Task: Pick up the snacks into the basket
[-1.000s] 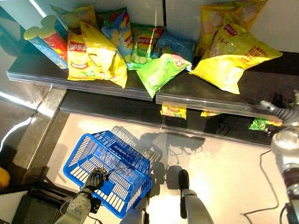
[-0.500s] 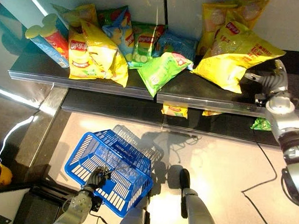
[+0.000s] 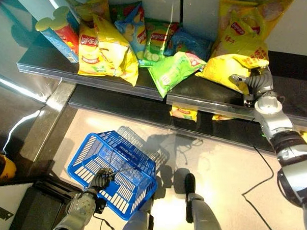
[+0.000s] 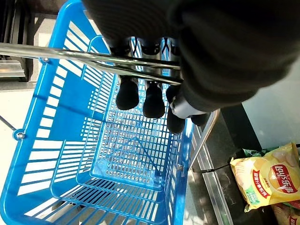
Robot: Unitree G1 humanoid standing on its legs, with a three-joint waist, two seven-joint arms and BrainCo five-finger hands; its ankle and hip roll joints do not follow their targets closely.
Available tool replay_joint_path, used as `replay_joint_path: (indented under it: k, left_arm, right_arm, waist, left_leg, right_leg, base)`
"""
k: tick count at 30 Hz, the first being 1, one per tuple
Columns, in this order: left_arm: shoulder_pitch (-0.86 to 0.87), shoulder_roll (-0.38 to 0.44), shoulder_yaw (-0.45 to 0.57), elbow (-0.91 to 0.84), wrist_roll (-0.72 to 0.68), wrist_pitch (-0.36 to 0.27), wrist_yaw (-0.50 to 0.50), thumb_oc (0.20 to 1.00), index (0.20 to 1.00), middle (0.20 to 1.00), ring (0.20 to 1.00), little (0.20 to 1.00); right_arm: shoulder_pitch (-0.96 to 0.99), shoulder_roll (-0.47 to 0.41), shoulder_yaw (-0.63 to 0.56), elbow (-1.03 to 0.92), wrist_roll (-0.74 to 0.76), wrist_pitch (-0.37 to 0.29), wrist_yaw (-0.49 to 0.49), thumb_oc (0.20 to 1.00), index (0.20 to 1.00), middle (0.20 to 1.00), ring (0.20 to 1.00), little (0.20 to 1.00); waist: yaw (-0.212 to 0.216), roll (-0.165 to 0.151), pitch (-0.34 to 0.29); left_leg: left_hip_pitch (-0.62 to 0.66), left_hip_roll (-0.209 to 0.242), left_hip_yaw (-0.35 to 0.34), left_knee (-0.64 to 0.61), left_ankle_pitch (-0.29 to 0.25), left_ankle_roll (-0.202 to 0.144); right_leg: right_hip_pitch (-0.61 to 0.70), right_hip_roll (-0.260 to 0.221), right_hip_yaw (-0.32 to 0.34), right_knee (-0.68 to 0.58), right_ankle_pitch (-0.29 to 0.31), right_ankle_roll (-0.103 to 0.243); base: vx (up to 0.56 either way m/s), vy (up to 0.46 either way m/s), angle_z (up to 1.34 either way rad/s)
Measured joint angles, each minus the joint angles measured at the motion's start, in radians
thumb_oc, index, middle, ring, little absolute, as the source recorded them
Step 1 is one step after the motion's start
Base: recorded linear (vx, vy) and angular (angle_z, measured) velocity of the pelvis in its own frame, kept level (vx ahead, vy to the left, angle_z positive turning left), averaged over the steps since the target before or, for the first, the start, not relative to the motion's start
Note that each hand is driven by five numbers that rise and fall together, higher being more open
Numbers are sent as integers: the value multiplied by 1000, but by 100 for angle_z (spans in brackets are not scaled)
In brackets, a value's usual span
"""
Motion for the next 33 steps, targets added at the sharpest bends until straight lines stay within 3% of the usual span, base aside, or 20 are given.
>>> replay_joint_path:
  k: [1, 2, 13, 29, 33]
  left_arm:
    - [0, 0, -1, 0, 0, 0, 0, 200, 200, 200, 200, 200]
    - [-2, 0, -3, 1, 0, 0, 1, 200, 200, 200, 200, 200]
    - [-10, 0, -4, 1, -1, 1, 5, 200, 200, 200, 200, 200]
    - [-18, 0, -3, 4, -1, 6, 4, 200, 200, 200, 200, 200]
    - [-17, 2, -1, 2, 0, 28, -11, 200, 200, 200, 200, 200]
  right_arm:
    - [-3, 4, 5, 0, 0, 3, 0, 429, 429, 429, 429, 429]
    - [-9, 14, 7, 0, 0, 5, 0, 200, 200, 200, 200, 200]
    - [-39, 45, 73, 0, -41, 17, 22, 200, 200, 200, 200, 200]
    - [-22, 64, 61, -19, -48, 29, 23, 200, 200, 200, 200, 200]
    - [161, 66, -24, -241, 40, 39, 40, 200, 200, 200, 200, 200]
  waist:
    - [-1, 0, 0]
    - [-1, 0, 0]
    - [1, -1, -3]
    - [1, -11, -8]
    - [-1, -35, -21]
  left_leg:
    - [0, 0, 0, 0, -1, -1]
    - [0, 0, 0, 0, -1, -1]
    - [-11, 0, 0, 12, 0, -3]
    - [-7, -3, 1, 18, 0, -3]
    - [32, 1, 0, 23, -8, -2]
  right_leg:
    - [0, 0, 0, 0, 0, 0]
    - [-2, 0, 0, 1, 0, 0]
    - [-11, 0, 0, 12, 0, 0]
    - [-4, -2, 1, 12, 1, 0]
    - [51, 1, -4, -15, 1, 0]
  base:
    - [0, 0, 0]
    - [0, 0, 0]
    - [-1, 4, 0]
    - [-2, 15, 0]
    - [12, 6, 3]
